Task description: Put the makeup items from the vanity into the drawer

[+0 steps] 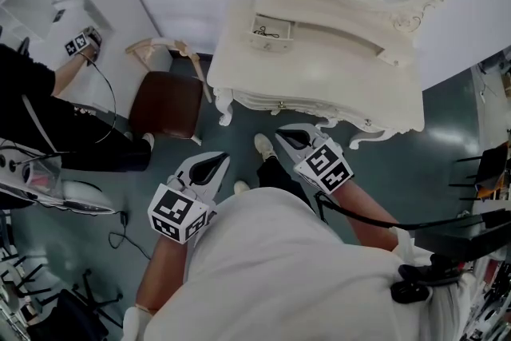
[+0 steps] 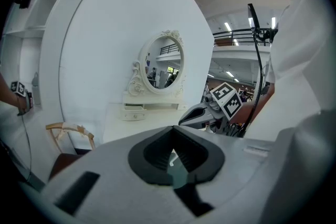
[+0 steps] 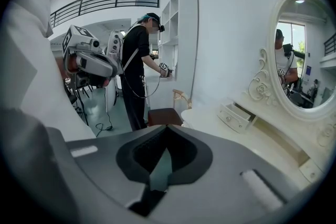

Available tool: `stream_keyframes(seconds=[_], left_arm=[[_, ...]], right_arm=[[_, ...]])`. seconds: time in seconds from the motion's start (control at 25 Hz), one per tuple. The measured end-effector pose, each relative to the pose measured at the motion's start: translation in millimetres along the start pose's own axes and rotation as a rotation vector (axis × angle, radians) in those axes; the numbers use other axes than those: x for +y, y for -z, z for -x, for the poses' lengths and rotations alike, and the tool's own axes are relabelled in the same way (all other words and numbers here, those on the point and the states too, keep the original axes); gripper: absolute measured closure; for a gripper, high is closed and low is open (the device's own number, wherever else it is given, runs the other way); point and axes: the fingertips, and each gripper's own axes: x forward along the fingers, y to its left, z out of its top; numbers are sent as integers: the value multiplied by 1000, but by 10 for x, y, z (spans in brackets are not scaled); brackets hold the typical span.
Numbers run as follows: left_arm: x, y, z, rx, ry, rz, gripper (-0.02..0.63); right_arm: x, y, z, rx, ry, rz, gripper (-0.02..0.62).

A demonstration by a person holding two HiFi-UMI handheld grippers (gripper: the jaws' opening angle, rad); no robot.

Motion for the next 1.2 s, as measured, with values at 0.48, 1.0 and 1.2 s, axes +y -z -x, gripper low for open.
stream_keyframes(seconds=[0.48, 1.0, 1.2], left_arm=[[65, -8, 50, 6, -1, 12, 604], [61, 10, -58, 16, -4, 19, 604], [146, -38, -155, 22, 1, 21, 604]], right_arm=[[30, -65, -59, -6, -2, 5, 595], [-29, -41, -85, 0, -17, 25, 595], [-157, -68, -135, -4, -14, 19, 595]])
